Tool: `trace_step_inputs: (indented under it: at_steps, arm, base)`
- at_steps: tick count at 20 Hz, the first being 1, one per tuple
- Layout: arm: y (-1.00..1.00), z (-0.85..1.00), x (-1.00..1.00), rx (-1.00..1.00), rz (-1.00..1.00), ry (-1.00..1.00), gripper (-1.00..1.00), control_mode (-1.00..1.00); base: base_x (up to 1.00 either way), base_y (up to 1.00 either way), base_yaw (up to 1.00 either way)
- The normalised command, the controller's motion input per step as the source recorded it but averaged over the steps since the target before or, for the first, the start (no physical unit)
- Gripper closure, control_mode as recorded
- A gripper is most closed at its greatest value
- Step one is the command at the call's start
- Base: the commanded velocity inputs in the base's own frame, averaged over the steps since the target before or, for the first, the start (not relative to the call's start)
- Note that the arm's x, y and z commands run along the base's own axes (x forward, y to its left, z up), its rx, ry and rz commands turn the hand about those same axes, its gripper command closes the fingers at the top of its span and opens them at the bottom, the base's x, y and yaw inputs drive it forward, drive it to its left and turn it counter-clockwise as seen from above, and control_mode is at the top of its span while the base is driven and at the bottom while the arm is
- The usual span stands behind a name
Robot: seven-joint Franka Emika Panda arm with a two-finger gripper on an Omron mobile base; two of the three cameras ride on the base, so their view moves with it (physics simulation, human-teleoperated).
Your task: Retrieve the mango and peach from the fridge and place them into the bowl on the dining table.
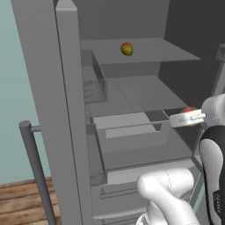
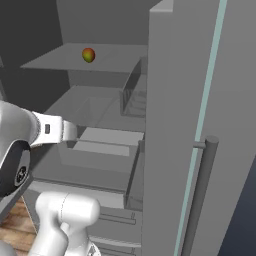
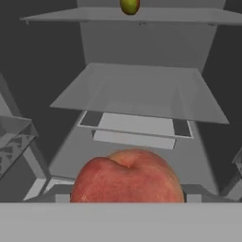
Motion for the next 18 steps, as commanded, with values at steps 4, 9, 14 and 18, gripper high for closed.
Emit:
trace_step_inputs:
  at_steps: [4, 9, 14, 18]
  arm:
    - [-0.10, -0.02, -0.75, 0.00, 0.00, 0.00, 1.00, -1.00]
    - [-0.06, -0.01, -0.29, 0.00, 0.00, 0.00, 1.00, 1.00]
    - [0.00, 0.00, 0.00, 0.00, 0.00, 0.00, 1.00, 1.00]
    - [0.00, 0.00, 0.00, 0.00, 0.00, 0.00, 1.00, 1.00]
  base:
    - [0.00, 0.00, 0.00]
    - [-0.48, -0.10, 0.00]
    - [-0.72, -0.07, 0.00]
    - [-0.47, 0.00, 0.02]
